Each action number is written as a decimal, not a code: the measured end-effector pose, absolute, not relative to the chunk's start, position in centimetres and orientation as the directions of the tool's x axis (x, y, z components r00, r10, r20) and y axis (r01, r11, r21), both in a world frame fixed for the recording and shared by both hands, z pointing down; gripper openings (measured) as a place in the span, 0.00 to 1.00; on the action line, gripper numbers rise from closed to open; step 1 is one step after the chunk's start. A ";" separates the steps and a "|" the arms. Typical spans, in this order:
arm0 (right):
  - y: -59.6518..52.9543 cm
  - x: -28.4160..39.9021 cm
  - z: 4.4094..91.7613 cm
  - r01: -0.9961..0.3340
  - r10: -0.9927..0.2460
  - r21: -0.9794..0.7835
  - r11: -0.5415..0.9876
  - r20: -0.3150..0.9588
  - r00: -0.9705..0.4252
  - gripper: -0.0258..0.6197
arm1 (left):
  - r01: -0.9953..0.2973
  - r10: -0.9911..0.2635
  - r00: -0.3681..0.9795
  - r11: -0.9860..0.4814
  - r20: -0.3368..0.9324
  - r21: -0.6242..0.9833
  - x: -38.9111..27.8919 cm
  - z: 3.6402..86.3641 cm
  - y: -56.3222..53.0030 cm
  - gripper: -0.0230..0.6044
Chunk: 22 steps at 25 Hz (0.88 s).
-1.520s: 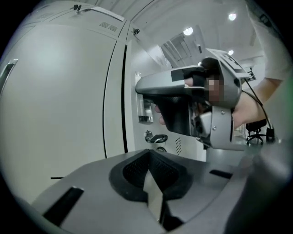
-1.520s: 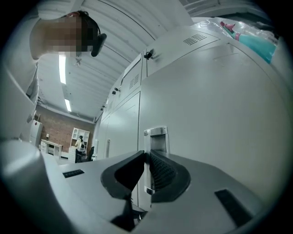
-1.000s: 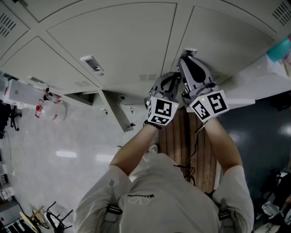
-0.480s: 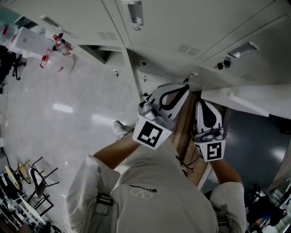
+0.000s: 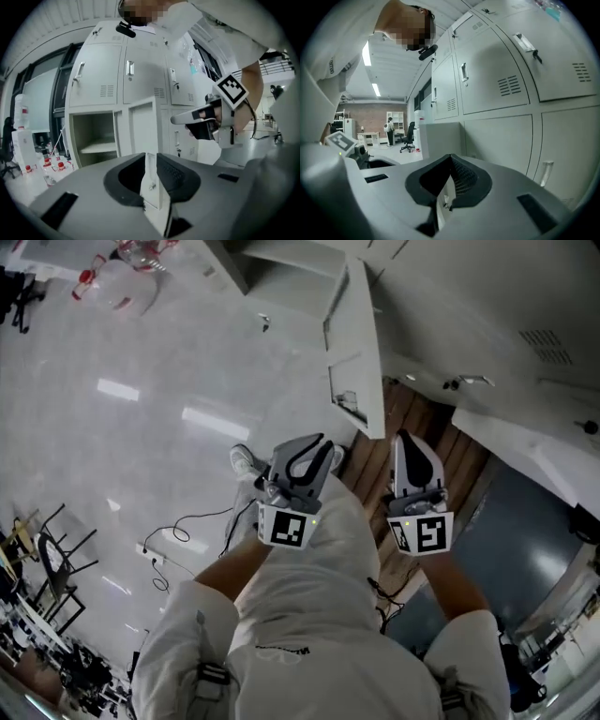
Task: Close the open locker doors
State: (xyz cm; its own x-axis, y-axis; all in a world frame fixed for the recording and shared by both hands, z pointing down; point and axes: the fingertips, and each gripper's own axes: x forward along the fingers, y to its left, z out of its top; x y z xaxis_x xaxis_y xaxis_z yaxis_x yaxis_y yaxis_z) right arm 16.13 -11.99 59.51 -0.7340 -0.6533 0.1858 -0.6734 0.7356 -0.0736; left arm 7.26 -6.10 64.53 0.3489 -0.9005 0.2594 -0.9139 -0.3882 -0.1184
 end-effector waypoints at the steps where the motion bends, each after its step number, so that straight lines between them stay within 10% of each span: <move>1: -12.1 15.5 60.6 -0.681 -0.660 -0.073 0.729 0.188 -0.727 0.06 | -0.917 -0.902 0.346 -0.383 0.259 -0.108 7.3 66.5 -6.5 0.14; 10: -11.8 13.8 67.6 -0.775 -0.751 -0.079 0.627 0.199 -0.629 0.06 | -0.911 -0.887 0.369 -0.405 0.277 -0.083 9.6 79.6 -9.4 0.26; 22: -11.0 11.7 69.7 -0.744 -0.716 -0.095 0.661 0.214 -0.664 0.07 | -0.946 -0.899 0.294 -0.322 0.325 -0.032 9.4 82.5 -10.7 0.18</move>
